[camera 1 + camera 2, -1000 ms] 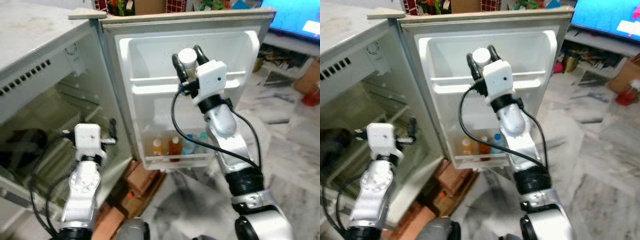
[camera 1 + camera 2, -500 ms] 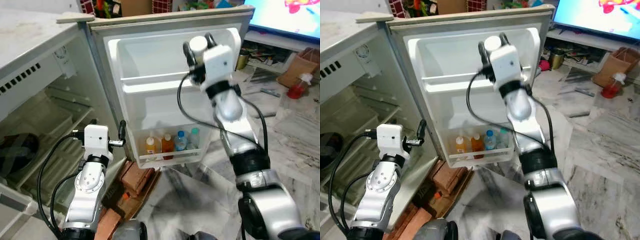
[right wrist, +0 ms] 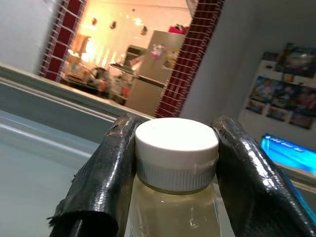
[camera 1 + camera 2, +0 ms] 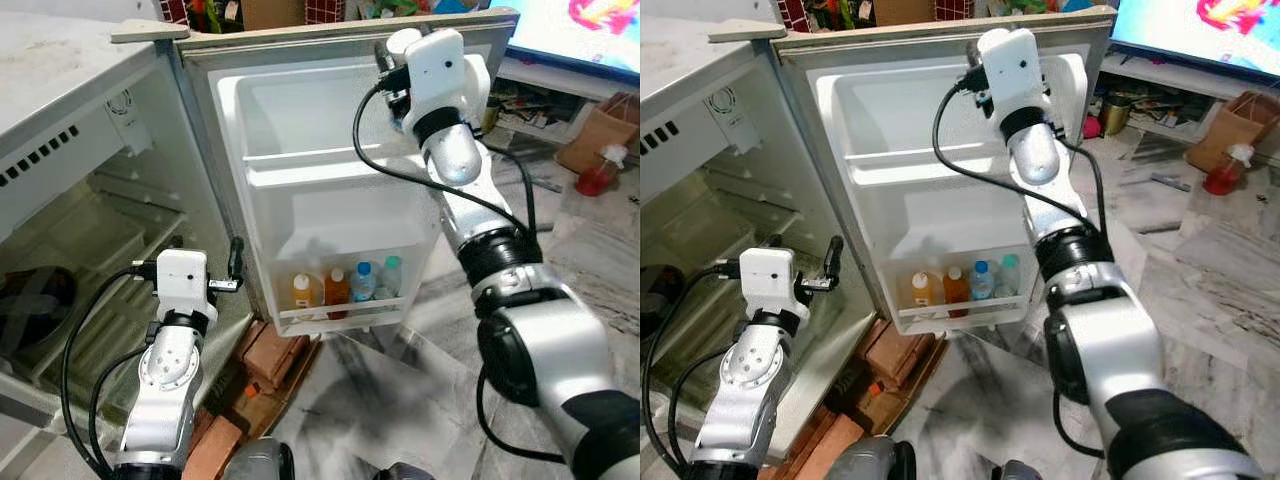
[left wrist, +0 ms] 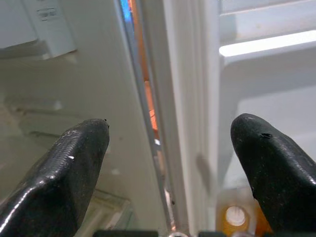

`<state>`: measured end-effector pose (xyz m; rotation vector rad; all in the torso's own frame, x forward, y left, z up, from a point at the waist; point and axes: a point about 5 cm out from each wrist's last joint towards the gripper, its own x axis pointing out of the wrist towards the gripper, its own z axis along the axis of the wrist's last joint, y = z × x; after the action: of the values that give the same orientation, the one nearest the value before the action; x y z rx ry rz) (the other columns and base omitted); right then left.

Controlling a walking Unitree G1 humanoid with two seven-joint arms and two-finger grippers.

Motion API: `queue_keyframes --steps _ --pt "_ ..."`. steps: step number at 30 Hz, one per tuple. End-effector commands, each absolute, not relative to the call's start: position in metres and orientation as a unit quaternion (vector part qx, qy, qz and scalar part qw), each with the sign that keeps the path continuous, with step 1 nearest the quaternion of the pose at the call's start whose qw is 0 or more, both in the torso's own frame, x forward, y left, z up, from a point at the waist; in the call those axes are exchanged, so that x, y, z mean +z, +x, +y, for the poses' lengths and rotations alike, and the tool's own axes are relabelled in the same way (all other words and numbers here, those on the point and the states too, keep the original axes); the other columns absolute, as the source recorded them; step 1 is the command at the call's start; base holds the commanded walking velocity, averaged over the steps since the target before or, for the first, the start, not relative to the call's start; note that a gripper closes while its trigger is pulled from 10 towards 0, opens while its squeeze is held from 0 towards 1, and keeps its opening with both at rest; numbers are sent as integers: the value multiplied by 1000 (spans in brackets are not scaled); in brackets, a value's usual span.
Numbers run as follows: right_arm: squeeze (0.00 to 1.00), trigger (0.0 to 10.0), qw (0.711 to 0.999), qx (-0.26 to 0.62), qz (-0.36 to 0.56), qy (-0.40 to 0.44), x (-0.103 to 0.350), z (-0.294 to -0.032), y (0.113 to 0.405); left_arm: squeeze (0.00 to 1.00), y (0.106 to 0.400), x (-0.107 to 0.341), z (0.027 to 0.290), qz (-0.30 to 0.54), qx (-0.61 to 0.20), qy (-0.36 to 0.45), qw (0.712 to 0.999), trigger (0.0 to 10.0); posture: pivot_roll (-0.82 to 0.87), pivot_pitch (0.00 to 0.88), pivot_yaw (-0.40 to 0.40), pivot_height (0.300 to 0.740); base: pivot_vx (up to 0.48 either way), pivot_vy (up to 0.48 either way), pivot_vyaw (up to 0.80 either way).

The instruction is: Restocking fridge

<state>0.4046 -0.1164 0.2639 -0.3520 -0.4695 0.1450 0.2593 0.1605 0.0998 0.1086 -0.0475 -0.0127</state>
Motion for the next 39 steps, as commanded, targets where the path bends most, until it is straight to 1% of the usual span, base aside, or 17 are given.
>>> queue_keyframes --steps 1,6,17,20,27,31,35,36,37,39 --pt "0 10000 947 56 -258 -186 276 -120 405 0 257 101 162 -23 -10 60 998 10000 199 50 17 740 0 0 0" --pt "0 10000 939 44 -271 -208 278 -122 405 0 257 102 165 -24 -6 62 998 10000 205 52 22 740 0 0 0" --pt "0 10000 947 8 -243 -209 253 -137 407 0 255 105 165 -26 -6 70 997 10000 229 64 24 740 0 0 0" --pt "0 10000 949 6 -235 -212 249 -138 407 0 254 105 166 -25 -5 71 997 10000 234 66 24 740 0 0 0" --pt "0 10000 962 -10 -191 -194 236 -142 409 0 251 105 167 -22 -4 73 997 10000 240 73 29 740 0 0 0" --pt "0 10000 971 -30 -166 -166 230 -150 410 0 251 106 166 -21 -6 75 997 10000 237 76 32 740 0 0 0" --pt "0 10000 981 -66 -130 -126 225 -168 411 0 252 106 164 -20 -9 75 997 10000 230 81 35 740 0 0 0" --pt "0 10000 981 -66 -130 -126 225 -168 411 0 252 106 164 -20 -9 75 997 10000 230 81 35 740 0 0 0" --pt "894 10000 984 -76 -116 -112 223 -175 412 0 252 105 163 -19 -10 75 997 10000 229 82 34 740 0 0 0" --pt "894 10000 985 -78 -112 -110 222 -177 412 0 251 105 163 -18 -11 75 997 10000 229 82 33 740 0 0 0"
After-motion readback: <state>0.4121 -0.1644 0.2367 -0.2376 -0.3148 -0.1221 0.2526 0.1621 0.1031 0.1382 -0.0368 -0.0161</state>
